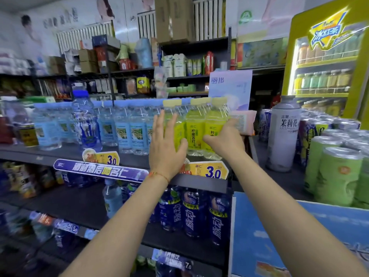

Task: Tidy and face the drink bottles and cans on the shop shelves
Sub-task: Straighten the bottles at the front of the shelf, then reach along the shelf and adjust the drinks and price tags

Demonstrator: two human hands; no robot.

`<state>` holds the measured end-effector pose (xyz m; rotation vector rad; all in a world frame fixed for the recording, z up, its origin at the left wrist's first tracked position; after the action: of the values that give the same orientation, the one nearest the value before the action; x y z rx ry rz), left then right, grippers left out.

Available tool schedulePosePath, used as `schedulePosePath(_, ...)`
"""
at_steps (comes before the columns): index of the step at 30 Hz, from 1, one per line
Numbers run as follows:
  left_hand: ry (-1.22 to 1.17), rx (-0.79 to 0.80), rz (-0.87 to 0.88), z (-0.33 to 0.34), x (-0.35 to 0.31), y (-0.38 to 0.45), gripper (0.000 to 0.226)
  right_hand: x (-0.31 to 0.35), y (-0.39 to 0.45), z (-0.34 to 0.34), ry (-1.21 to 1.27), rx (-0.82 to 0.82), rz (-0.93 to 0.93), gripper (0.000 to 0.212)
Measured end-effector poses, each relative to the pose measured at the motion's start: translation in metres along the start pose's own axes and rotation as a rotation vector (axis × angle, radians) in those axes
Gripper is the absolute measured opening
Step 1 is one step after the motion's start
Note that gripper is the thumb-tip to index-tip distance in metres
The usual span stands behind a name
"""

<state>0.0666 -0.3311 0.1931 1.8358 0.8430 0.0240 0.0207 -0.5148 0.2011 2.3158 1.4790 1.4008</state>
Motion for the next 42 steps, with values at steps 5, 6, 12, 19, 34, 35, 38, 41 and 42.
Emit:
schedulePosePath(5,-0.004,-0.016,0.011,0.0,0.0,0.0,0.066,0.002,0.005,0.006,-0.117,0.042,-0.008,0.082)
schedulePosePath(6,-0.001,-0.016,0.006,0.0,0.0,-0.001,0.065,0.001,0.005,0.008,-0.129,0.045,-0.007,0.081)
schedulePosePath(12,-0.06,0.113,0.025,-0.007,-0.002,0.002,0.07,0.039,-0.017,-0.021,-0.171,-0.273,-0.204,0.089)
schedulePosePath(19,-0.119,0.106,0.012,-0.079,0.058,-0.001,0.06,0.146,-0.073,0.011,0.217,-0.245,-0.734,0.011)
schedulePosePath(34,-0.106,0.172,-0.367,-0.181,0.311,-0.006,0.035,0.282,-0.052,0.273,0.019,0.46,-0.247,0.071)
schedulePosePath(35,-0.127,0.192,-0.358,-0.183,0.321,-0.005,0.036,0.287,-0.045,0.282,0.05,0.439,-0.207,0.082)
schedulePosePath(38,-0.167,0.251,-0.316,-0.188,0.347,-0.001,0.035,0.296,-0.028,0.3,0.078,0.343,-0.089,0.104)
schedulePosePath(41,-0.275,0.285,-0.317,-0.193,0.37,0.004,0.03,0.295,-0.016,0.308,0.126,0.266,-0.005,0.099)
schedulePosePath(42,-0.337,0.28,-0.323,-0.196,0.375,0.006,0.026,0.296,-0.014,0.305,0.14,0.233,0.009,0.09)
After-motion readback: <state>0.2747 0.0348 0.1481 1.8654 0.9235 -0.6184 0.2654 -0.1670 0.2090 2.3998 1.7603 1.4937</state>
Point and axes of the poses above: each hand's wrist, its own y-axis towards the middle knuckle, its own z-axis out of the palm, x = y × z, the point moved 8 cm from there along y, towards the middle knuckle, and after that the axes turned 2 degrees about -y, right-handed, at the moved point
